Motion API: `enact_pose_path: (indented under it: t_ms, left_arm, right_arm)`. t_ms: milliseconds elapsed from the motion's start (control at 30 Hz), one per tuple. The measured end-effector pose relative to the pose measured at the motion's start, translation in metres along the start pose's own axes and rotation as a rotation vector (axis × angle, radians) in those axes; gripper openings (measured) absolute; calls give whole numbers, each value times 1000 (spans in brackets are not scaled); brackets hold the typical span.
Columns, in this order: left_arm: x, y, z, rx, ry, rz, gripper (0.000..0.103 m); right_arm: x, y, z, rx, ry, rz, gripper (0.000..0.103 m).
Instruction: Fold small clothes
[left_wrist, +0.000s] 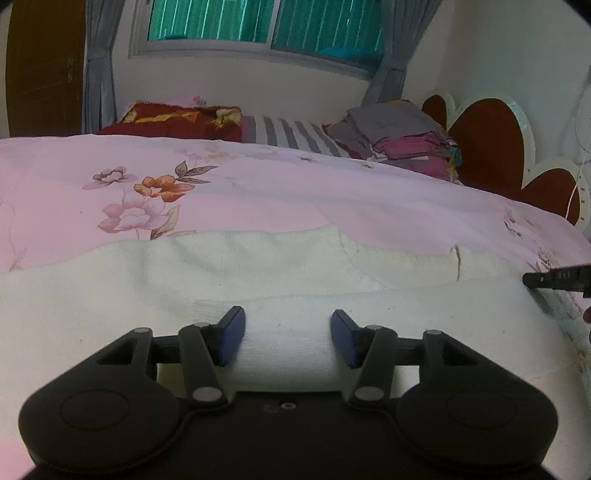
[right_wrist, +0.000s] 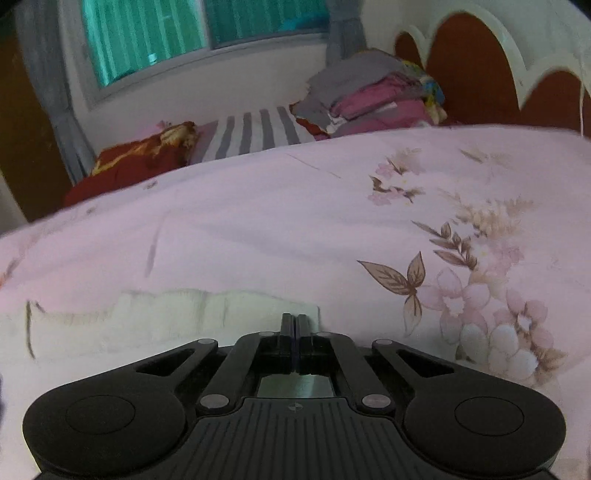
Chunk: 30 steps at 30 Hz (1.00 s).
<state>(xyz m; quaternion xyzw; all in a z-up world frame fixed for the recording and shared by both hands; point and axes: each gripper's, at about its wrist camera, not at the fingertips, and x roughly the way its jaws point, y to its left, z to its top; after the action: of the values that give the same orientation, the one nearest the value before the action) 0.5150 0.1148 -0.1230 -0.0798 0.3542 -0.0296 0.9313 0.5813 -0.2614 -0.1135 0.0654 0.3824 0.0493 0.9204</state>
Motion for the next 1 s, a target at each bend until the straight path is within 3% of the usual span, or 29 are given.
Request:
enact_pose_path:
  t_ms: [133, 300, 467, 533, 567, 633, 800, 833, 867, 900, 933, 1000]
  left_arm:
    - [-9, -10, 5, -21, -33, -38, 52]
    - [-2, -24, -9, -5, 20, -29, 52]
    - [-36, -25, -16, -21, -47, -1, 54]
    - [-31, -24, -21, -21, 3, -14, 55]
    - [-24, -22, -26, -36, 32, -13, 54]
    - [-26, -20, -31, -36, 10, -25, 55]
    - [-40, -8, -35, -59, 4, -27, 57]
    - [-45, -5, -38, -65, 1, -20, 61]
    - [-48, -2, -40, -70, 4, -3, 75]
    - [-53, 2, -44, -74, 0, 12, 77]
    - [-56, 5, -45, -76, -4, 7, 76]
    - [-64, 12, -50, -78, -6, 7, 76]
  right_arm:
    - [-14, 10, 1, -43, -11, 10, 0]
    - [-35, 14, -27, -28, 45, 8, 0]
    - [-81, 20, -58, -133, -5, -66, 0]
    - [-100, 23, -70, -159, -33, -28, 0]
    - [-102, 24, -75, -152, -25, -3, 0]
    - [-93, 26, -88, -154, 36, 0, 0]
    - [-101, 30, -85, -118, 21, -4, 0]
    - [-104, 31, -85, -114, 12, -7, 11]
    - [-107, 32, -87, -109, 6, -16, 35]
    - [-108, 32, -90, -108, 6, -26, 86]
    - [-113, 33, -93, -114, -9, -25, 88]
    - [-123, 36, -99, -121, -32, 1, 73]
